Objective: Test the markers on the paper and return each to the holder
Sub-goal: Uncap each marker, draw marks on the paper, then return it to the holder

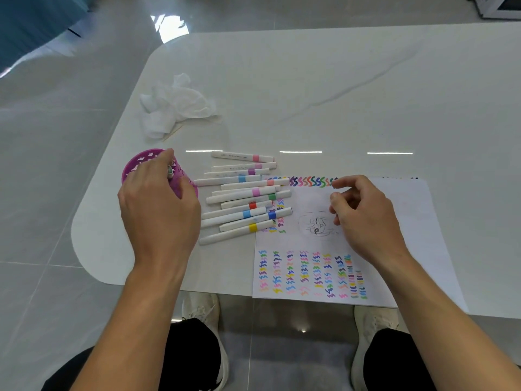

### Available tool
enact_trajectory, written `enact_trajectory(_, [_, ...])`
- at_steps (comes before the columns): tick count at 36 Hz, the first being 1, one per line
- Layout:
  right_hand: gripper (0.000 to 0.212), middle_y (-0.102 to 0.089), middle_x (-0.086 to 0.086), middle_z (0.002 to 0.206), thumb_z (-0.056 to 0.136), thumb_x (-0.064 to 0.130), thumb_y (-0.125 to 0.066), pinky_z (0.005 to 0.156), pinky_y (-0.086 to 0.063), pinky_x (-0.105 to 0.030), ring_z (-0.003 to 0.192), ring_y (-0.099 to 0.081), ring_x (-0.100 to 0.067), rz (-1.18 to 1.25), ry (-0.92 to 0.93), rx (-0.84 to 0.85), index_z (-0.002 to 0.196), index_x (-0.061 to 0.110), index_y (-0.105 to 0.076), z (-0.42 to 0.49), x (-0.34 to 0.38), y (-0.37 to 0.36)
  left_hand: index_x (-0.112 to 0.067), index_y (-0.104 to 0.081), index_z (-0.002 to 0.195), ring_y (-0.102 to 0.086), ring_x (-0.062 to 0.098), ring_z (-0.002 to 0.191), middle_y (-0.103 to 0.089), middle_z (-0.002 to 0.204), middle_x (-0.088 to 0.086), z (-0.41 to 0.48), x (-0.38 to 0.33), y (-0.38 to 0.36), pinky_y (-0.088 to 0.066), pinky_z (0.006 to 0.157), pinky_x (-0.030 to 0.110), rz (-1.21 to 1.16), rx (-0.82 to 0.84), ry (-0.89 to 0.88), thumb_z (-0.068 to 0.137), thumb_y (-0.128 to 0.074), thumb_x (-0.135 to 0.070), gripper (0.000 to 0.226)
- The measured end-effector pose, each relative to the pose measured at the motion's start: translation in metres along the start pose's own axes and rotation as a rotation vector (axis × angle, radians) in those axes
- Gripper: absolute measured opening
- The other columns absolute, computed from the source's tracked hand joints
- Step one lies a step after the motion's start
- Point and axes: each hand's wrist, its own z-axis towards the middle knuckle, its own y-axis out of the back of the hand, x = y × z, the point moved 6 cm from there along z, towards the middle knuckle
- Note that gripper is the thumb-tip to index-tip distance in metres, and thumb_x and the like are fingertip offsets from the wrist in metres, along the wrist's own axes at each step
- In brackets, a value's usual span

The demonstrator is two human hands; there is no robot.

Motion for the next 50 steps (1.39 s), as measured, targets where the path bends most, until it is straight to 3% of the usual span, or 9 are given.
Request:
enact_trajectory(8, [0.015, -0.071, 0.006, 0.085, 0.104, 0.024, -0.058, 0.066, -0.047, -0.021, 0.079, -0.069, -0.013, 0.005, -0.007, -0.004, 0.118, 0.027, -0.062, -0.001, 0.000, 0.003, -0.011, -0.061, 0.132, -0.056, 0.026, 0.121, -0.066, 0.127, 0.008, -0.008, -0.028, 0.002, -0.044, 0.105, 0.038, -0.097, -0.083, -0.252, 0.091, -0.067, -0.007, 0.041])
enact_trajectory(13, [0.016, -0.071, 0.007, 0.086, 0.104, 0.025, -0.058, 0.068, -0.049, -0.022, 0.080, -0.069, -0.012, 0.002, -0.008, -0.011, 0.119, 0.026, -0.062, -0.001, -0.001, 0.006, -0.016, -0.070, 0.118, -0.058, 0.021, 0.109, -0.070, 0.114, 0.003, -0.020, -0.043, -0.016, -0.041, 0.094, 0.026, -0.073, 0.037, -0.380, 0.090, -0.071, -0.010, 0.029])
enact_trajectory(17, [0.015, -0.071, 0.008, 0.085, 0.104, 0.025, -0.058, 0.068, -0.049, -0.022, 0.080, -0.069, -0.012, 0.015, -0.013, -0.014, 0.118, 0.027, -0.062, -0.001, -0.002, 0.008, -0.021, -0.078, 0.100, -0.058, 0.017, 0.097, -0.072, 0.098, -0.004, -0.031, -0.045, -0.039, -0.044, 0.082, 0.028, -0.004, 0.248, -0.346, 0.089, -0.074, -0.022, 0.012])
enact_trajectory(25, [0.014, -0.071, 0.007, 0.084, 0.104, 0.024, -0.058, 0.069, -0.049, -0.025, 0.079, -0.069, -0.014, 0.029, -0.016, -0.014, 0.116, 0.028, -0.062, -0.001, -0.003, 0.010, -0.031, -0.073, 0.104, -0.052, 0.008, 0.086, -0.068, 0.102, -0.011, -0.048, -0.039, -0.066, -0.046, 0.074, 0.025, 0.208, 0.535, -0.244, 0.089, -0.071, -0.035, 0.015])
enact_trajectory(33, [0.016, -0.070, 0.007, 0.087, 0.105, 0.024, -0.057, 0.067, -0.048, -0.021, 0.080, -0.069, -0.012, -0.003, -0.020, 0.003, 0.120, 0.026, -0.061, -0.001, -0.003, 0.009, -0.029, -0.069, 0.100, -0.053, 0.009, 0.084, -0.065, 0.101, -0.010, -0.050, -0.040, -0.074, -0.042, 0.071, 0.022, 0.233, 0.555, -0.232, 0.087, -0.075, -0.033, 0.015])
enact_trajectory(45, [0.019, -0.070, 0.006, 0.091, 0.106, 0.025, -0.056, 0.077, -0.056, -0.030, 0.084, -0.070, -0.015, -0.047, -0.059, 0.063, 0.125, 0.024, -0.060, -0.003, -0.004, 0.005, -0.028, -0.071, 0.109, -0.058, 0.012, 0.094, -0.066, 0.111, -0.008, -0.051, -0.041, -0.078, -0.049, 0.079, 0.028, 0.259, 0.552, -0.243, 0.088, -0.074, -0.036, 0.022])
enact_trajectory(50, [0.017, -0.071, 0.007, 0.090, 0.105, 0.025, -0.057, 0.075, -0.057, -0.030, 0.080, -0.071, -0.013, -0.025, -0.079, 0.073, 0.121, 0.024, -0.061, -0.002, -0.005, 0.007, -0.027, -0.070, 0.103, -0.053, 0.011, 0.091, -0.064, 0.104, -0.009, -0.049, -0.044, -0.077, -0.040, 0.074, 0.024, 0.212, 0.548, -0.269, 0.089, -0.073, -0.027, 0.015])
